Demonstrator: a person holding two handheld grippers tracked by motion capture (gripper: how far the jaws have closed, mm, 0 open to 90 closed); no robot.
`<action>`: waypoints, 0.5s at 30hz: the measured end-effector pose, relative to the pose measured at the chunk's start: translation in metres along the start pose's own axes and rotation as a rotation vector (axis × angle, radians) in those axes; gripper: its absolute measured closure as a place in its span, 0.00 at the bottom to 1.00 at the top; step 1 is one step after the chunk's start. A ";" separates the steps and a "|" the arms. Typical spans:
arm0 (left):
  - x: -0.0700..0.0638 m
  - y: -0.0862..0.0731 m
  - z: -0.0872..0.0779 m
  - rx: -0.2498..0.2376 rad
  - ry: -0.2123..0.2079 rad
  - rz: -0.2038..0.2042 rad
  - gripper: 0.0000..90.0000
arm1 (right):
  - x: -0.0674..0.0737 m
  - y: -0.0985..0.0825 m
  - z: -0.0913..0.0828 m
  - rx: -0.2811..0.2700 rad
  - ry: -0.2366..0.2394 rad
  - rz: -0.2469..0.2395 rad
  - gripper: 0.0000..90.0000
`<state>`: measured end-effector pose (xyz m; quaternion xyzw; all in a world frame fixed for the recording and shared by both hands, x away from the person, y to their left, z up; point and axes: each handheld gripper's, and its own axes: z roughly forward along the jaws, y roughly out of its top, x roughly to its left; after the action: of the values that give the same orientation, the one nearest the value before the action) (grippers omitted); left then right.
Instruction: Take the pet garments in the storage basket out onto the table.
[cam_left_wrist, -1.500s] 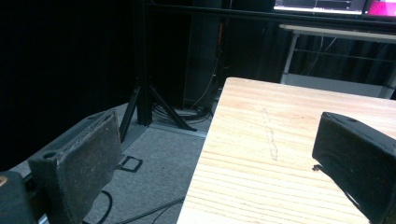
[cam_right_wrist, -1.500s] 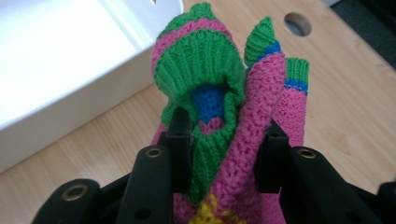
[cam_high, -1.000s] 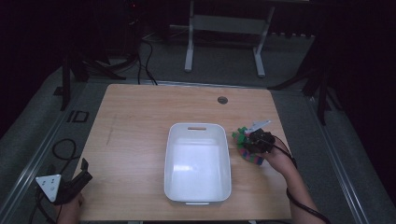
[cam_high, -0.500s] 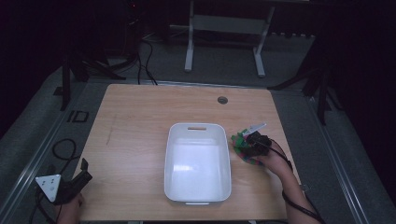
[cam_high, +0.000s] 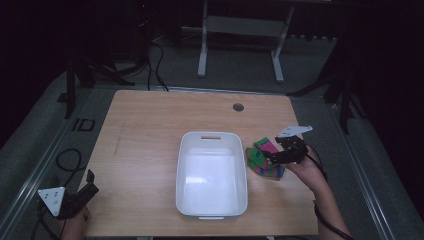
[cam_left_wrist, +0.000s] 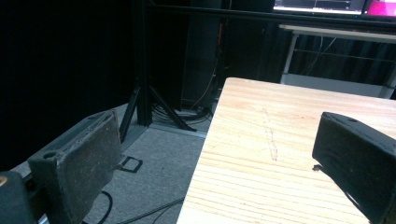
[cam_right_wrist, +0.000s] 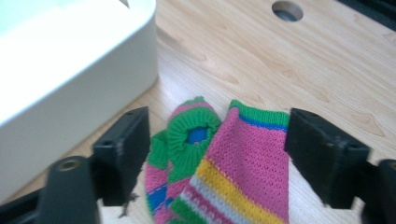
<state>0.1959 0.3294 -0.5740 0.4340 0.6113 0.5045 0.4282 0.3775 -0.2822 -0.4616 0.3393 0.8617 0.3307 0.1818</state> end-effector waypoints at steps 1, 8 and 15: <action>0.000 0.000 0.000 0.000 0.000 -0.001 0.02 | 0.000 -0.002 -0.005 -0.012 0.009 0.004 0.20; 0.000 0.000 0.000 0.000 0.002 0.002 0.02 | -0.003 -0.024 -0.022 -0.042 0.041 0.034 0.14; 0.000 0.000 0.000 0.000 0.002 -0.001 0.02 | -0.010 -0.056 -0.030 -0.140 -0.064 0.157 0.15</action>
<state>0.1960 0.3294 -0.5740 0.4335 0.6119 0.5047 0.4278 0.3423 -0.3330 -0.4781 0.4026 0.8009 0.3925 0.2058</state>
